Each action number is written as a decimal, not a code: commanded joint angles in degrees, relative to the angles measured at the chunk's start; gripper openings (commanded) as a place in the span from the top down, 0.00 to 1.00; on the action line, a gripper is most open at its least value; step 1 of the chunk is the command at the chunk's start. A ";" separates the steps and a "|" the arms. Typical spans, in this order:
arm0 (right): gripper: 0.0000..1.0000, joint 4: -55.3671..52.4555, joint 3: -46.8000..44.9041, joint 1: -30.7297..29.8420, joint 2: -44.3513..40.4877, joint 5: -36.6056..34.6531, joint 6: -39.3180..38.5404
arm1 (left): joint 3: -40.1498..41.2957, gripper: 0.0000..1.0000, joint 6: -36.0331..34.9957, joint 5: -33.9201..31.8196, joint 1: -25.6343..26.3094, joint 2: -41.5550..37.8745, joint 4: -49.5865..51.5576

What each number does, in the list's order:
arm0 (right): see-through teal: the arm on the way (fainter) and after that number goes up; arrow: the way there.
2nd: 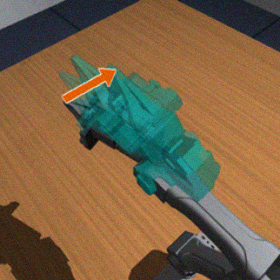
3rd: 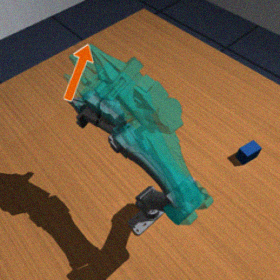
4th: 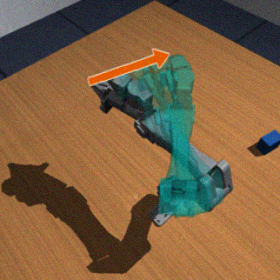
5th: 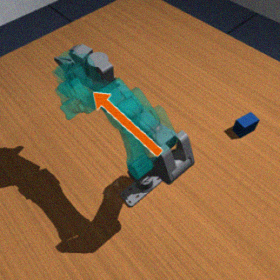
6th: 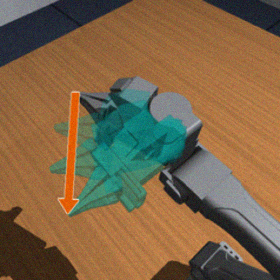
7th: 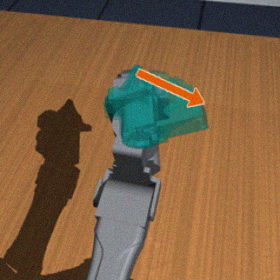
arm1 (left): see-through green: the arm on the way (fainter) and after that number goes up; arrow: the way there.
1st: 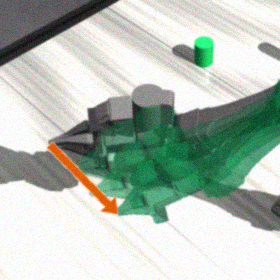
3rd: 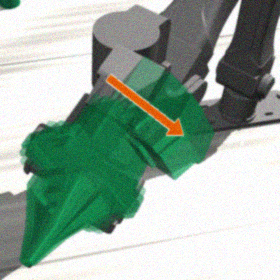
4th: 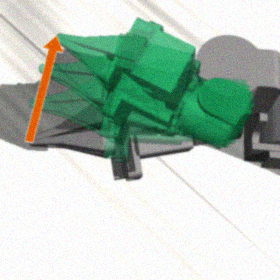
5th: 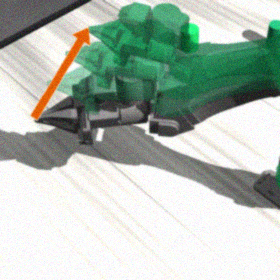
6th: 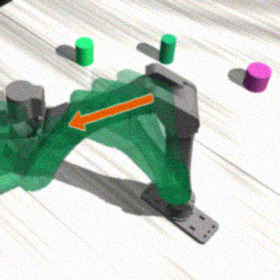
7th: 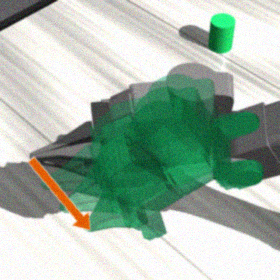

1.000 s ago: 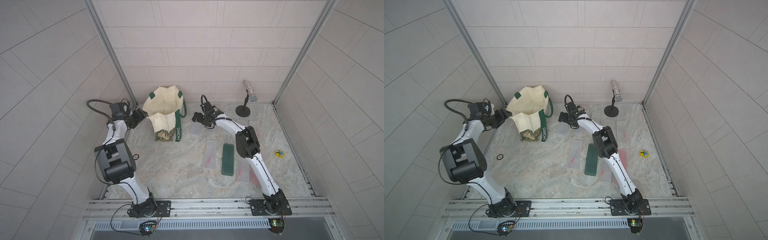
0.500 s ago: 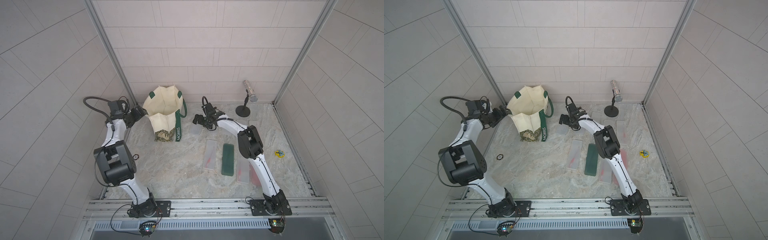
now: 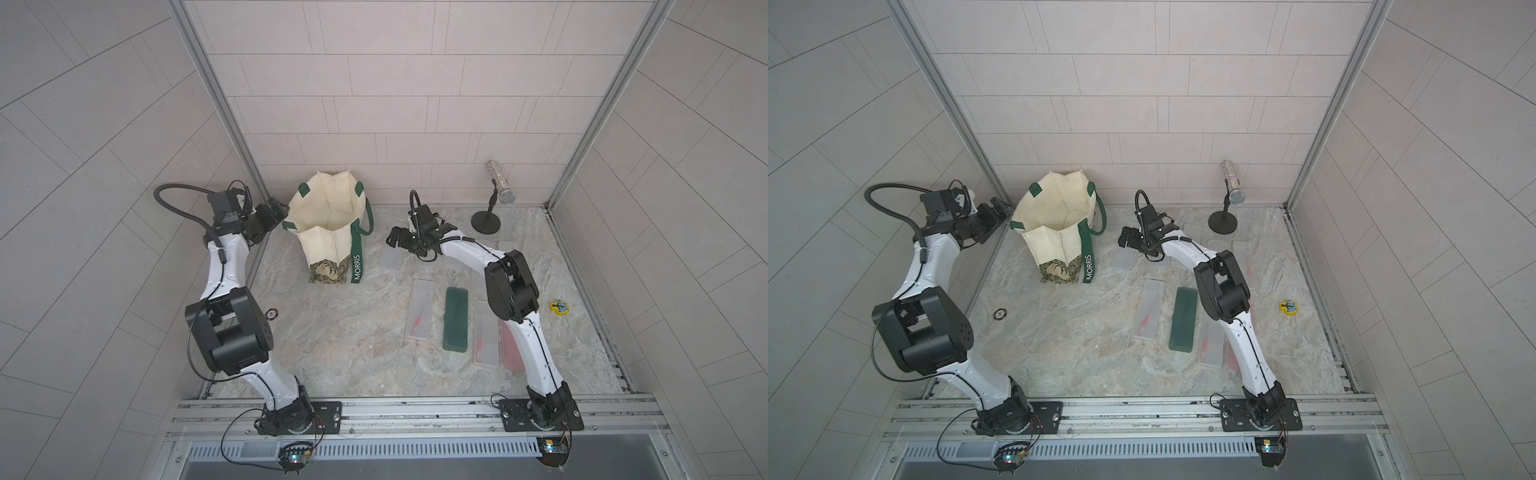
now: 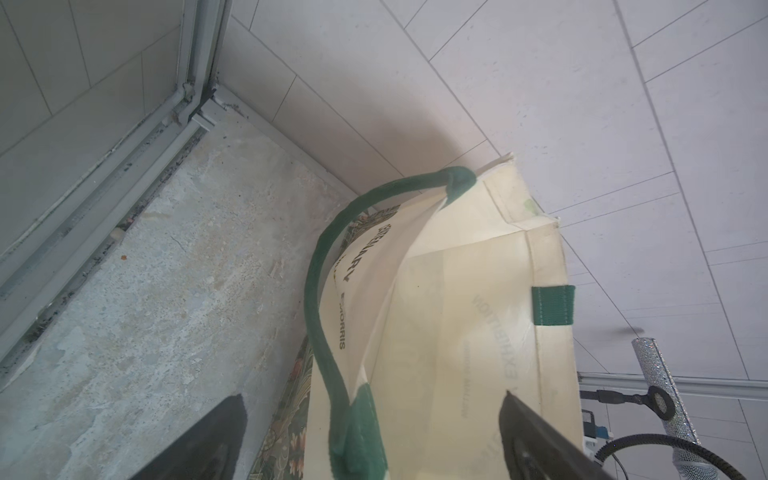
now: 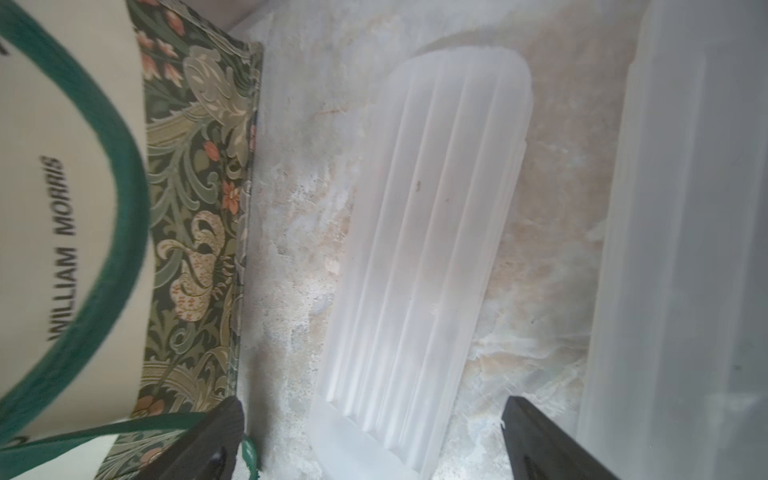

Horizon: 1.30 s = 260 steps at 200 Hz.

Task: Take out the pencil case from the canvas bag
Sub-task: Place the canvas bag at the center of the board, then reset both arms

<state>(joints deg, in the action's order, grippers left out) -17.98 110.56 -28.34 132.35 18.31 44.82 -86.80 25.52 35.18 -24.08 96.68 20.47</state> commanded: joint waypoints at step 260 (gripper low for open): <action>0.00 13.25 -56.76 14.39 -58.21 -19.20 -23.53 | 47.07 0.00 -22.88 -13.06 15.48 -33.05 -20.75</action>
<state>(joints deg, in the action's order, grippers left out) -4.95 57.39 -15.94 78.54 4.36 26.87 -42.85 3.99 26.37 -9.06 62.26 6.39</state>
